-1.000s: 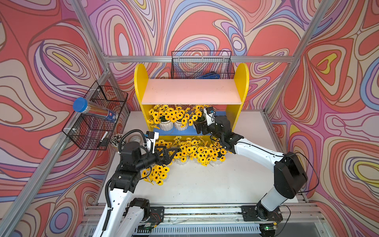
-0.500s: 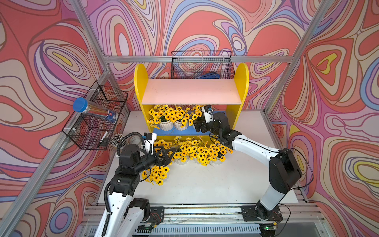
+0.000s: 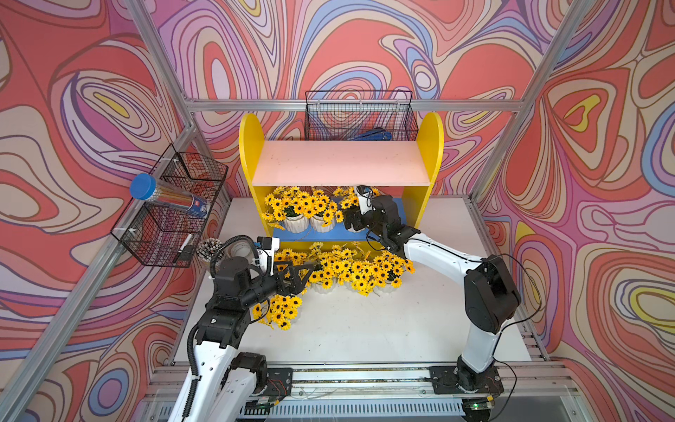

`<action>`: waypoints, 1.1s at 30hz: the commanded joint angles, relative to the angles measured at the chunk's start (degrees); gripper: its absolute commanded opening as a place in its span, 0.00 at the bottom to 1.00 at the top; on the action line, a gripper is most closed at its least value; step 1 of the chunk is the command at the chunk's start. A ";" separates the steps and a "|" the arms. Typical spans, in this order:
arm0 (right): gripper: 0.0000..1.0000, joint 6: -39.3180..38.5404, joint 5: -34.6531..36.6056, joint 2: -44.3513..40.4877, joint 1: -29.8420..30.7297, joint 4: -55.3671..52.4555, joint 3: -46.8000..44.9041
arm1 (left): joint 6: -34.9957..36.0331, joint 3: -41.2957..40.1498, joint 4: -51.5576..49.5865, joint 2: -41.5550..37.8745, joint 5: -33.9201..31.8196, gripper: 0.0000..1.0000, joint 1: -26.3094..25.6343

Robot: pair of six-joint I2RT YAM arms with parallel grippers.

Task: Take the sunflower pots off the shelves
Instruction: Pick up the sunflower pot from the shelf.

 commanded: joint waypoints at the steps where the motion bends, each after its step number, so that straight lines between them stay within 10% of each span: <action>1: 0.96 0.21 0.82 0.28 0.02 -1.19 -1.66 | -0.63 -0.33 2.21 -0.01 1.19 1.00 0.41; 33: 0.98 -2.49 1.60 -4.87 0.12 2.06 -7.37 | -0.86 -0.60 2.96 -0.27 2.08 1.00 0.50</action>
